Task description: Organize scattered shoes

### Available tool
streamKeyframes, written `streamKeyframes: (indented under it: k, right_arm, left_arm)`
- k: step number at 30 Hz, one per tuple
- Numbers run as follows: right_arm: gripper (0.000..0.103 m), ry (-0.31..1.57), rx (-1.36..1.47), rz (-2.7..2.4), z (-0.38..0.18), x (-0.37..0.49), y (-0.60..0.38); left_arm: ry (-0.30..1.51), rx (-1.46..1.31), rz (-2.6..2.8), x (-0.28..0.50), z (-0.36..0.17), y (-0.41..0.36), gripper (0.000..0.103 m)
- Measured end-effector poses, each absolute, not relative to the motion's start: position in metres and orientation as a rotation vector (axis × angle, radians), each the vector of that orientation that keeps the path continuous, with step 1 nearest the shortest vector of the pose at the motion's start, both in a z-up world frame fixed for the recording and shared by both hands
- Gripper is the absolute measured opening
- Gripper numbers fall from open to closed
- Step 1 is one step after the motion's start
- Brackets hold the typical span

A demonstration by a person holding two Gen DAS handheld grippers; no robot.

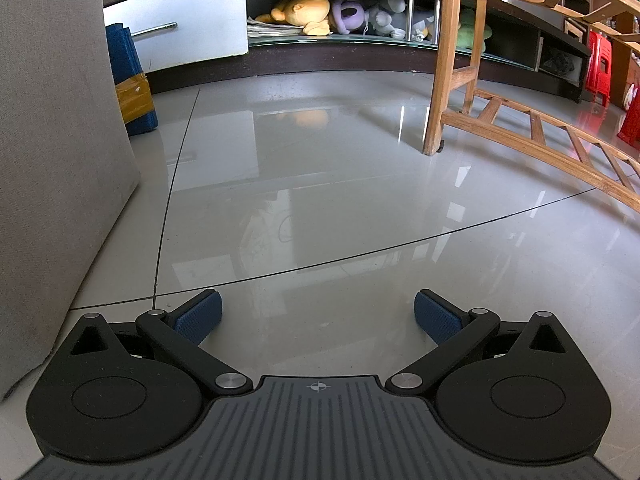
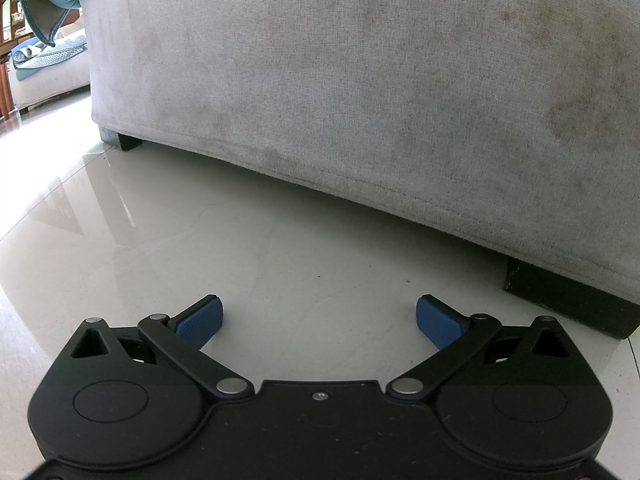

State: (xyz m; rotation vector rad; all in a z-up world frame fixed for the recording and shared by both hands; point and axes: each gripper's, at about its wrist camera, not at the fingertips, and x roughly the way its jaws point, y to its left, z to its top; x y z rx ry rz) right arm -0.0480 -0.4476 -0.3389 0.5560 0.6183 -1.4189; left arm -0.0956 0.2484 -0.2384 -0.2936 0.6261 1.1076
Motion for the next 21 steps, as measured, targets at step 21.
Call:
streamKeyframes:
  k: [21]
  right_arm:
    - [0.103,0.619,0.555,-1.420,-0.3395,-0.0466,-0.4487]
  left_arm:
    - [0.626,-0.293,1.108,-0.0955,-0.2383,0.2485,0.103]
